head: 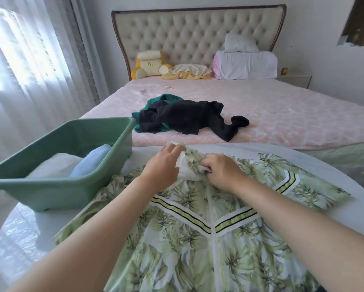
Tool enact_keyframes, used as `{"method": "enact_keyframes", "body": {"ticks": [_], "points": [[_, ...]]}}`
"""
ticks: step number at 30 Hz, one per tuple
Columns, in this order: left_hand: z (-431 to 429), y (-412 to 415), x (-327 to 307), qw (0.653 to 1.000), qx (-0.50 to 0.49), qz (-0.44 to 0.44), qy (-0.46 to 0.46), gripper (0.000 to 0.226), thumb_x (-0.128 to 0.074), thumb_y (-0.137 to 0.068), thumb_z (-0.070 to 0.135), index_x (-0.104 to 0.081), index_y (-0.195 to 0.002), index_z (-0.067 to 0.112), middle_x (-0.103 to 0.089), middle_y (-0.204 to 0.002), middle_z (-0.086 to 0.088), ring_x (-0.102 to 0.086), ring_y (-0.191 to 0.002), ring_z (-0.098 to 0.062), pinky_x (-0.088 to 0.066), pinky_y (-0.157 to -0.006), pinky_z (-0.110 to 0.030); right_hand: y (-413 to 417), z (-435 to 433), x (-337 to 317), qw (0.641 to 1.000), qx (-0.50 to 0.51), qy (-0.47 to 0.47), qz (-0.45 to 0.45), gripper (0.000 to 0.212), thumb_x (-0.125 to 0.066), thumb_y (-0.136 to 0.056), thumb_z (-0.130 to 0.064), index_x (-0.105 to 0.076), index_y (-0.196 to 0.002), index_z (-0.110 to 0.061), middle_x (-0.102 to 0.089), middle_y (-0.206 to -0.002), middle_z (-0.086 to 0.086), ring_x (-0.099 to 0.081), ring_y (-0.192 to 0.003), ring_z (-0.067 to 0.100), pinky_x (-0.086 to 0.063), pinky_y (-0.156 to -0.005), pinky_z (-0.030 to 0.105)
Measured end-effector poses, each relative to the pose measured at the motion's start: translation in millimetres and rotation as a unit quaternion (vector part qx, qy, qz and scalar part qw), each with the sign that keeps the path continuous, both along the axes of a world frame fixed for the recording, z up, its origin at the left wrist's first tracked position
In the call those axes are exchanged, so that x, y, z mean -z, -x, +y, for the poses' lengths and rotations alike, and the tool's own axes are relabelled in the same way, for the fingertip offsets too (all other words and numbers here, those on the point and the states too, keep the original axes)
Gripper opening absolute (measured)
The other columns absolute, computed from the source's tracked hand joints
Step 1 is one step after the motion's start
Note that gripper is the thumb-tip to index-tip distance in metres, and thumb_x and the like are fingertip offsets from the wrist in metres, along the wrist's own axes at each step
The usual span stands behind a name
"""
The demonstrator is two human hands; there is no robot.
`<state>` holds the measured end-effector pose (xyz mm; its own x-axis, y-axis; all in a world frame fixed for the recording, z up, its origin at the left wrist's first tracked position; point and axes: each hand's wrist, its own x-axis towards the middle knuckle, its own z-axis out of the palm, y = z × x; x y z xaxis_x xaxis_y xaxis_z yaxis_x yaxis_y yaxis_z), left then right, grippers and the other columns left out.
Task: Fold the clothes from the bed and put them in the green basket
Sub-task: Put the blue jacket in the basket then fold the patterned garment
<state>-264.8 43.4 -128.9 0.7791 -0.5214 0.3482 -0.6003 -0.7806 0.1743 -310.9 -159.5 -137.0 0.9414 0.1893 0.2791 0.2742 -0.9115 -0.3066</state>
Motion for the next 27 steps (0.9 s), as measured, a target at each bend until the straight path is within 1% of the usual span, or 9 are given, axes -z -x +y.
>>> {"method": "enact_keyframes", "body": {"ticks": [5, 7, 9, 12, 15, 17, 20, 24, 27], "points": [[3.2, 0.2, -2.4, 0.995, 0.046, -0.031, -0.081, 0.099, -0.072, -0.079, 0.023, -0.012, -0.157, 0.035, -0.016, -0.164, 0.002, -0.007, -0.152, -0.020, -0.008, -0.124, -0.044, 23.1, -2.0, -24.6, 0.992, -0.128, -0.010, 0.011, 0.052, -0.050, -0.067, 0.017, -0.044, -0.050, -0.032, -0.052, -0.069, -0.013, -0.051, -0.067, 0.004, -0.034, -0.056, 0.023], [5.1, 3.1, 0.4, 0.990, 0.059, -0.019, -0.126, 0.070, -0.070, -0.081, 0.027, -0.042, -0.145, 0.037, -0.044, -0.149, 0.007, -0.028, -0.145, -0.015, -0.002, -0.124, -0.046, 29.0, -5.9, -29.1, 0.992, -0.113, 0.037, 0.049, 0.047, -0.048, -0.066, 0.016, -0.046, -0.052, -0.029, -0.055, -0.072, -0.015, -0.054, -0.072, 0.004, -0.037, -0.058, 0.023], [5.5, 9.9, -1.5, 0.985, 0.062, -0.013, -0.158, 0.023, -0.064, -0.084, 0.029, -0.062, -0.106, 0.034, -0.063, -0.100, 0.015, -0.056, -0.108, -0.011, -0.009, -0.123, -0.041, 32.9, -12.8, -29.0, 0.986, -0.057, 0.127, 0.095, 0.043, -0.049, -0.072, 0.013, -0.050, -0.062, -0.029, -0.055, -0.078, -0.014, -0.054, -0.074, 0.007, -0.039, -0.060, 0.024], [8.8, 18.5, -7.4, 0.993, 0.049, -0.021, -0.110, 0.014, -0.061, -0.083, 0.025, -0.047, -0.081, 0.024, -0.047, -0.066, 0.012, -0.050, -0.069, -0.018, -0.045, -0.081, -0.032, 34.6, -28.6, -22.6, 0.969, 0.023, 0.216, 0.115, 0.031, -0.047, -0.077, 0.009, -0.052, -0.079, -0.022, -0.052, -0.080, -0.004, -0.050, -0.072, 0.015, -0.034, -0.056, 0.027], [9.0, 28.3, -17.4, 0.994, 0.075, -0.073, -0.025, 0.022, -0.063, -0.079, 0.018, -0.041, -0.075, 0.021, -0.042, -0.066, 0.011, -0.046, -0.064, -0.020, -0.030, -0.052, -0.027, 33.1, -38.7, -24.0, 0.971, 0.077, 0.200, 0.104, 0.031, -0.048, -0.079, 0.006, -0.051, -0.089, -0.024, -0.049, -0.079, -0.005, -0.050, -0.075, 0.020, -0.030, -0.055, 0.029], [7.2, 38.4, -26.8, 0.992, 0.088, 0.091, -0.030, 0.018, -0.069, -0.079, 0.024, -0.051, -0.080, 0.020, -0.055, -0.075, 0.008, -0.051, -0.066, -0.016, -0.041, -0.055, -0.026, 34.2, -39.1, -29.2, 0.967, 0.058, 0.194, 0.155, 0.031, -0.053, -0.079, 0.000, -0.052, -0.094, -0.027, -0.052, -0.085, -0.005, -0.053, -0.080, 0.018, -0.033, -0.058, 0.028], [4.5, 51.8, -30.7, 0.897, 0.061, 0.433, -0.068, 0.034, -0.067, -0.089, 0.050, -0.068, -0.092, 0.016, -0.071, -0.085, -0.001, -0.066, -0.068, -0.012, -0.056, -0.063, -0.025, 36.5, -34.5, -32.0, 0.950, 0.001, 0.126, 0.285, 0.020, -0.057, -0.083, -0.017, -0.063, -0.100, -0.025, -0.063, -0.106, -0.006, -0.062, -0.096, 0.016, -0.047, -0.069, 0.026], [2.8, 41.4, -20.0, 0.974, 0.011, 0.224, -0.017, 0.025, -0.050, -0.102, 0.032, -0.069, -0.094, 0.018, -0.071, -0.082, 0.004, -0.065, -0.063, -0.009, -0.050, -0.060, -0.023, 37.2, -24.4, -38.0, 0.978, -0.016, -0.022, 0.206, 0.030, -0.045, -0.080, -0.021, -0.073, -0.074, -0.012, -0.067, -0.092, -0.013, -0.068, -0.093, 0.035, -0.059, -0.079, 0.047], [0.5, 30.1, -12.2, 0.994, 0.075, 0.079, -0.009, 0.042, -0.052, -0.093, 0.003, -0.058, -0.127, 0.027, -0.061, -0.120, 0.010, -0.059, -0.109, -0.009, -0.050, -0.096, -0.028, 38.6, -11.1, -36.7, 0.990, -0.011, -0.019, 0.136, 0.030, -0.048, -0.090, -0.009, -0.075, -0.095, -0.022, -0.061, -0.101, -0.014, -0.060, -0.078, 0.006, -0.045, -0.066, 0.022]]}}
